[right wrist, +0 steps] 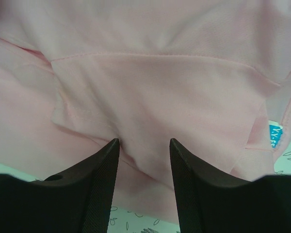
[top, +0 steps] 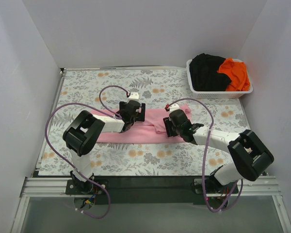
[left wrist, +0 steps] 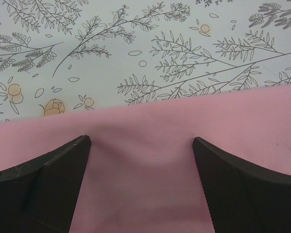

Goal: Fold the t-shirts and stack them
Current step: Fold the tshirt

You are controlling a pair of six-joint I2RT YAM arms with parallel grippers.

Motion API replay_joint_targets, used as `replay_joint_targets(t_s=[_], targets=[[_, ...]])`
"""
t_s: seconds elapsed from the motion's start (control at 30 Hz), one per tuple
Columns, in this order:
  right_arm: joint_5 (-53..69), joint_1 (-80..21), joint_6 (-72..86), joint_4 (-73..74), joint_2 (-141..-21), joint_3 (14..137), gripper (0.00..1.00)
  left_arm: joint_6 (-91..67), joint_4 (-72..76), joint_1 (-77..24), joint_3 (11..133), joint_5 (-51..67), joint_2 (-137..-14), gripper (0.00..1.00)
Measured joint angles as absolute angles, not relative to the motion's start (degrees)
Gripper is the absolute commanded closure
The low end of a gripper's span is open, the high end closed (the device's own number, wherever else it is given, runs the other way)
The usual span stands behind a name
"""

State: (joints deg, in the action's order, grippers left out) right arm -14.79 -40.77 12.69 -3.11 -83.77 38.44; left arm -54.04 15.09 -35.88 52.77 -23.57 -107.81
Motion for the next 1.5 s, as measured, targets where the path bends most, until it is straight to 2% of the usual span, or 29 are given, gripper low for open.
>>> replay_joint_targets(t_s=[0.27, 0.6, 0.9, 1.07, 1.3, 1.4, 1.5], targets=[[-15.77, -35.66, 12.01, -2.50, -82.37, 45.01, 0.58, -55.96, 14.55, -35.88, 51.66, -25.93, -106.96, 0.18], [-10.31, -22.24, 11.77, -3.62, -91.11, 52.84, 0.58, -56.66, 14.20, -35.88, 51.35, -26.74, -106.72, 0.18], [-3.79, -18.59, 11.73, -5.15, -96.16, 54.63, 0.61, -56.82, 14.11, -35.88, 51.37, -26.87, -106.72, 0.18], [-2.37, -18.17, 11.79, -6.26, -97.27, 54.65, 0.69, -56.84, 14.06, -35.88, 51.37, -26.89, -106.72, 0.18], [-1.80, -17.15, 11.97, -6.68, -98.19, 54.63, 0.94, -56.88, 14.02, -35.88, 51.37, -26.94, -106.72, 0.18], [-2.46, -16.38, 11.97, -6.70, -98.21, 54.63, 0.99, -56.93, 14.00, -35.88, 51.37, -26.96, -106.72, 0.18], [-2.92, -15.31, 11.88, -6.70, -98.21, 54.63, 0.99, -57.04, 13.96, -35.88, 51.40, -27.00, -106.72, 0.17]])
